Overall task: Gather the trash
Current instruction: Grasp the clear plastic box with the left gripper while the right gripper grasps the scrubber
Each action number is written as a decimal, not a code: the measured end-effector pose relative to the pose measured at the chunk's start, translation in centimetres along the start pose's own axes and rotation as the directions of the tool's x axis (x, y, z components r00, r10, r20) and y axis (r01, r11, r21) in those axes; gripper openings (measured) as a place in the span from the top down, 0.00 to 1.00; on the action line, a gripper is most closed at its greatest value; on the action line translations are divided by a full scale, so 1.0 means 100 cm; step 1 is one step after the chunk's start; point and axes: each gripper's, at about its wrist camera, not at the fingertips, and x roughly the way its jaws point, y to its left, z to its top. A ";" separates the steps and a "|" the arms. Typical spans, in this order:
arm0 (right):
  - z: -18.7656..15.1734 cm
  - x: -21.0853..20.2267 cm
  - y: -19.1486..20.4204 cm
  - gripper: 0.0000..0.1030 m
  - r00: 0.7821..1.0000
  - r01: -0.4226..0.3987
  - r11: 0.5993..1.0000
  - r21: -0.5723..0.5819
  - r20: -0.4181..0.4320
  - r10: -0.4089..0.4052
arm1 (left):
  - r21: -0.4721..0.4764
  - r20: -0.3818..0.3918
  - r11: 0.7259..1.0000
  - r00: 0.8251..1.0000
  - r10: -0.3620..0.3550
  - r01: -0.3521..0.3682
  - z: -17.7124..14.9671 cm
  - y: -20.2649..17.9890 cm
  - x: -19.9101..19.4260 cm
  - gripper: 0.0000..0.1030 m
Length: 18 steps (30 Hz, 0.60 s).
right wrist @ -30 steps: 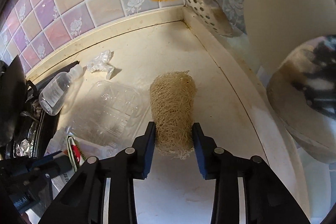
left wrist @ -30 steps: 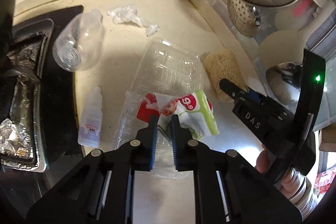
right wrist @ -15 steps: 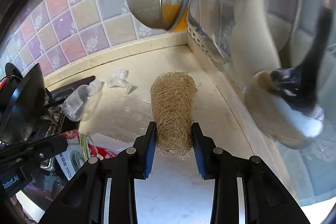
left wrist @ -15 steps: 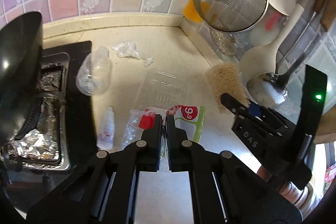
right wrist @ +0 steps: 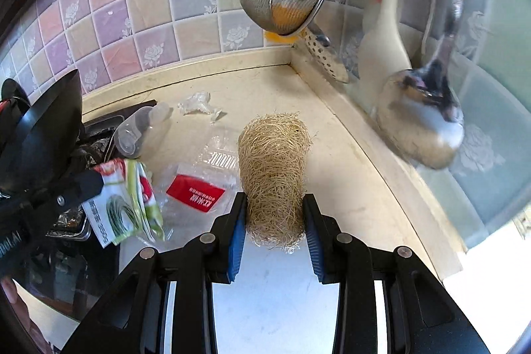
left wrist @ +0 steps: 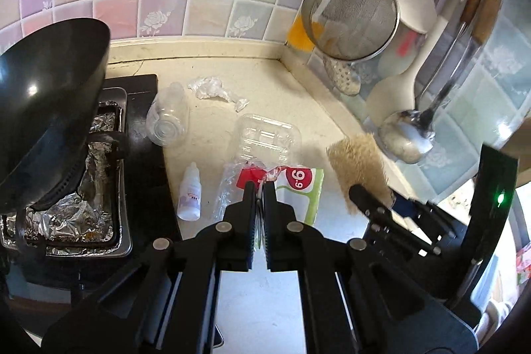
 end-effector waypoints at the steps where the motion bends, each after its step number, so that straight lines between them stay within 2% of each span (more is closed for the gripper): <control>1: -0.003 -0.007 0.001 0.69 1.000 0.006 1.000 0.011 0.007 -0.007 | 0.000 0.006 1.000 1.000 -0.006 0.006 0.000 0.000 -0.005 0.98; 11: -0.033 -0.099 0.009 0.69 0.999 0.006 0.994 0.111 0.050 -0.012 | 0.133 0.040 0.988 0.996 -0.079 0.073 -0.024 -0.034 -0.085 0.98; 18: -0.077 -0.186 0.012 0.69 0.998 -0.019 0.985 0.169 0.063 0.008 | 0.237 0.042 0.967 0.993 -0.111 0.098 -0.067 -0.063 -0.160 0.98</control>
